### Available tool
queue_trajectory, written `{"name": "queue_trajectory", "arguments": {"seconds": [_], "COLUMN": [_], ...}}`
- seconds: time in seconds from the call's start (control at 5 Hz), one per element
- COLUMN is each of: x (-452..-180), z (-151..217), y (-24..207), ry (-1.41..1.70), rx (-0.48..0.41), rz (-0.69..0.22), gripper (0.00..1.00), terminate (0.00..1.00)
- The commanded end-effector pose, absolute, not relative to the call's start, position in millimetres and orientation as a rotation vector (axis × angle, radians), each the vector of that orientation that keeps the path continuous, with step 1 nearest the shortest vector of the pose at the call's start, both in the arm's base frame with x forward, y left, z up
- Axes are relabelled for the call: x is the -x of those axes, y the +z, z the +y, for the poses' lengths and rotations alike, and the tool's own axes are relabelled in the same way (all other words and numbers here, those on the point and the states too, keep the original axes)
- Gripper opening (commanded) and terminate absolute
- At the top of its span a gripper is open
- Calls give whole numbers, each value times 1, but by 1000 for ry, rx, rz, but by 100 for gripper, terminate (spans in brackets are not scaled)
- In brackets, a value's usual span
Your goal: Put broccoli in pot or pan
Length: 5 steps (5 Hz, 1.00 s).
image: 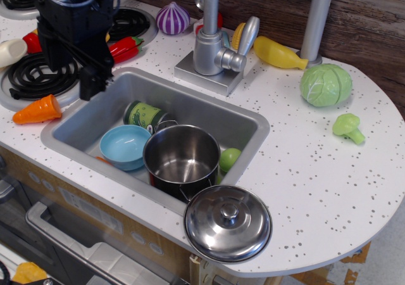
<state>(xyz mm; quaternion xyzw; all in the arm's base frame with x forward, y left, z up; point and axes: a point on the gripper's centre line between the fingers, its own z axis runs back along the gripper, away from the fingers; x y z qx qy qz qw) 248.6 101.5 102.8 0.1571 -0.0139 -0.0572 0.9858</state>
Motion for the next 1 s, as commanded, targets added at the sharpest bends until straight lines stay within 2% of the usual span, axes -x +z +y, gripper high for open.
{"name": "queue_trajectory", "arguments": {"seconds": [0.0,0.2,0.4,0.6,0.8], "x": [-311,-351,-379,-394,-401], "z": [27,-22,-62,-86,-104], "y": [143,135,115,94,78], "ry": [-2,79,142,196,231], "rx": [-394,-377,-321,-258,-232], "rz": [-68,-109,-161,-226,-270], "gripper": [100,100,100,100,100], "terminate": [0,0,0,0,0]}}
